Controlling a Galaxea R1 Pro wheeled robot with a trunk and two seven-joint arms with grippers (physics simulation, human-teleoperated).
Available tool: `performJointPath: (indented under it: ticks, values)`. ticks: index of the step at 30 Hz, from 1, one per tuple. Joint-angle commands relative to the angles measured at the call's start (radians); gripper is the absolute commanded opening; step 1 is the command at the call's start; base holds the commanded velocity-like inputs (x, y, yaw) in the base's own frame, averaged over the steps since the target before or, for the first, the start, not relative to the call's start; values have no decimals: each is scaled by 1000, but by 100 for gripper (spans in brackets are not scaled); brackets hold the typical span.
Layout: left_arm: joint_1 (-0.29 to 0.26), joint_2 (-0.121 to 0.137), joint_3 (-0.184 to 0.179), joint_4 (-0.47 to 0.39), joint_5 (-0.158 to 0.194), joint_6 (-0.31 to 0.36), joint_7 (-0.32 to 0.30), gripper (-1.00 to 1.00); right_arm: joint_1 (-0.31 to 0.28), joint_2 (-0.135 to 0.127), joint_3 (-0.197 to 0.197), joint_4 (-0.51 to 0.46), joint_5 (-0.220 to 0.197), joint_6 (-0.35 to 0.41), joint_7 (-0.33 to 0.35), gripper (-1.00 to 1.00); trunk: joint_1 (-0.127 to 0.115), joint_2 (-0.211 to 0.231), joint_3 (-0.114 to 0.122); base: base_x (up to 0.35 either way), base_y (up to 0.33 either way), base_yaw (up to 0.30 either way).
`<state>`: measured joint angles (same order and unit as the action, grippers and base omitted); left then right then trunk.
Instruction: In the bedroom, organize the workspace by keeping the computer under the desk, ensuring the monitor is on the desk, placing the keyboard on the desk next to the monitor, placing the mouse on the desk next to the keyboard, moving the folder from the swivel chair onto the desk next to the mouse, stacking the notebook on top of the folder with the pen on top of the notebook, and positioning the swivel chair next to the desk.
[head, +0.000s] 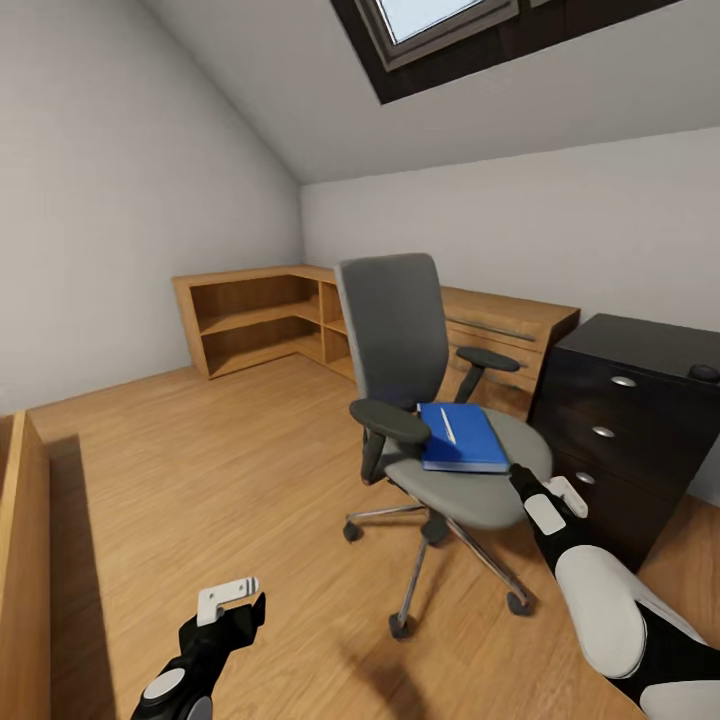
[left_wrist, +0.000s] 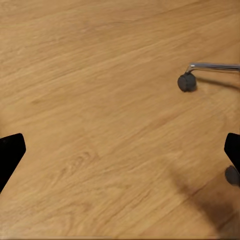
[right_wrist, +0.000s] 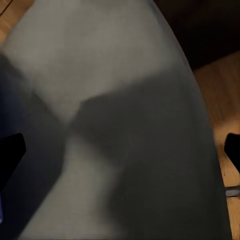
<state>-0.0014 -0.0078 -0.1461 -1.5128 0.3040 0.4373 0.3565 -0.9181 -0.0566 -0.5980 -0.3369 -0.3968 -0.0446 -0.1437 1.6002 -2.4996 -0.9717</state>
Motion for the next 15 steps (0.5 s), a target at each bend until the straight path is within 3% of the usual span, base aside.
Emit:
performJointPath:
  ticks: [1, 15]
  values:
    - [0, 0, -2, 1, 10, 2, 9, 100, -1, 0, 3, 0, -11, -5, -1, 100, 0, 0, -1, 0, 0, 10]
    - [0, 0, -3, 4, 10, 2, 9, 100, -1, 0, 2, -1, -11, -3, -2, 100, 0, 0, -1, 0, 0, 1]
